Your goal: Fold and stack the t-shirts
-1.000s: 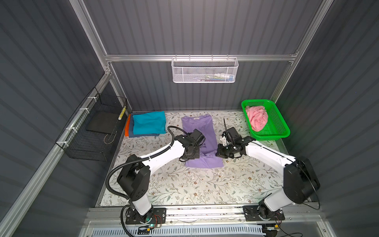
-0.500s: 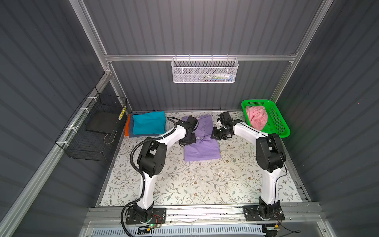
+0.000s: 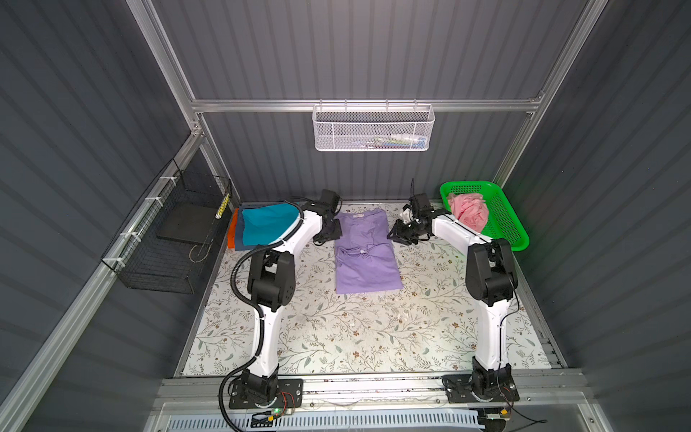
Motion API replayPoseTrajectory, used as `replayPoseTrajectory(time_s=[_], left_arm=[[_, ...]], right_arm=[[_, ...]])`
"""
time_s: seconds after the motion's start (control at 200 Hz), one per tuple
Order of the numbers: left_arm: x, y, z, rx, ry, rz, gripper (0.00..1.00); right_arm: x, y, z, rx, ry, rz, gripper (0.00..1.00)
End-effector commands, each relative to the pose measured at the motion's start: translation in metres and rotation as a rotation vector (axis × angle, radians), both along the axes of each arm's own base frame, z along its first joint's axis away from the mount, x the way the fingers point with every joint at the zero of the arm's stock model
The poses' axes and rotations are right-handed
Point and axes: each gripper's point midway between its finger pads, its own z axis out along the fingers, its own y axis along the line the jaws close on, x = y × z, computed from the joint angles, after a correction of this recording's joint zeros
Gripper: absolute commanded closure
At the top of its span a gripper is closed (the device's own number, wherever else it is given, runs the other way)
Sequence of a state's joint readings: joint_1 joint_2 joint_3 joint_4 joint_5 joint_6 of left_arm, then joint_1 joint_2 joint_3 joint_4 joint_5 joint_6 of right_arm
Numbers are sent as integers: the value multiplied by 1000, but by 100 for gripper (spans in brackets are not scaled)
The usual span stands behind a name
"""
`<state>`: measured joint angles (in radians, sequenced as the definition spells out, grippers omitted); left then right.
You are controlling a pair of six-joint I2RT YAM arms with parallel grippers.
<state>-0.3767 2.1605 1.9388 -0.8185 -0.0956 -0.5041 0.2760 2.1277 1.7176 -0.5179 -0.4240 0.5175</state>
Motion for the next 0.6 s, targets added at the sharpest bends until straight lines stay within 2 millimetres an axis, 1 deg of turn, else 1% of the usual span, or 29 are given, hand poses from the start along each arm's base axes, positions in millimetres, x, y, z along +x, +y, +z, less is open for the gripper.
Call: replayPoseTrajectory(time_s=[0.0, 0.045, 0.125, 0.17, 0.23, 0.29, 0.365, 0.425, 0.495, 0.53, 0.535, 0.545, 0.555, 0.595], left_arm=[[-31, -30, 16, -47, 9, -72, 71], [-47, -43, 9, -38, 35, -111, 77], [-73, -67, -7, -45, 81, -171, 87], [-84, -78, -16, -60, 104, -196, 89], [-94, -85, -29, -67, 140, -212, 91], [-99, -88, -40, -74, 169, -214, 93], [-99, -90, -51, -79, 190, -216, 94], [-96, -94, -57, -79, 199, -221, 94], [-88, -98, -64, -67, 198, -232, 93], [-79, -98, -65, -50, 185, -233, 94], [-79, -97, -67, -46, 188, -234, 94], [-76, -97, -67, -41, 185, -234, 94], [-74, -98, -66, -39, 181, -235, 94], [-62, -98, -66, -24, 171, -239, 93]], right_arm=[[-18, 11, 25, 40, -47, 58, 92], [-29, 16, 21, 40, -39, 86, 100], [-48, 27, 9, 31, -12, 144, 100], [-60, 38, 0, 31, 12, 190, 100], [-73, 48, -12, 27, 44, 239, 100], [-84, 58, -24, 29, 76, 278, 100], [-92, 69, -36, 46, 109, 311, 100], [-93, 77, -44, 66, 129, 326, 100], [-86, 85, -49, 97, 143, 334, 100], [-82, 88, -54, 102, 150, 336, 100], [-80, 89, -51, 105, 142, 336, 100], [-78, 90, -53, 105, 143, 337, 100], [-78, 90, -60, 103, 156, 337, 100], [-69, 93, -60, 111, 150, 339, 100]])
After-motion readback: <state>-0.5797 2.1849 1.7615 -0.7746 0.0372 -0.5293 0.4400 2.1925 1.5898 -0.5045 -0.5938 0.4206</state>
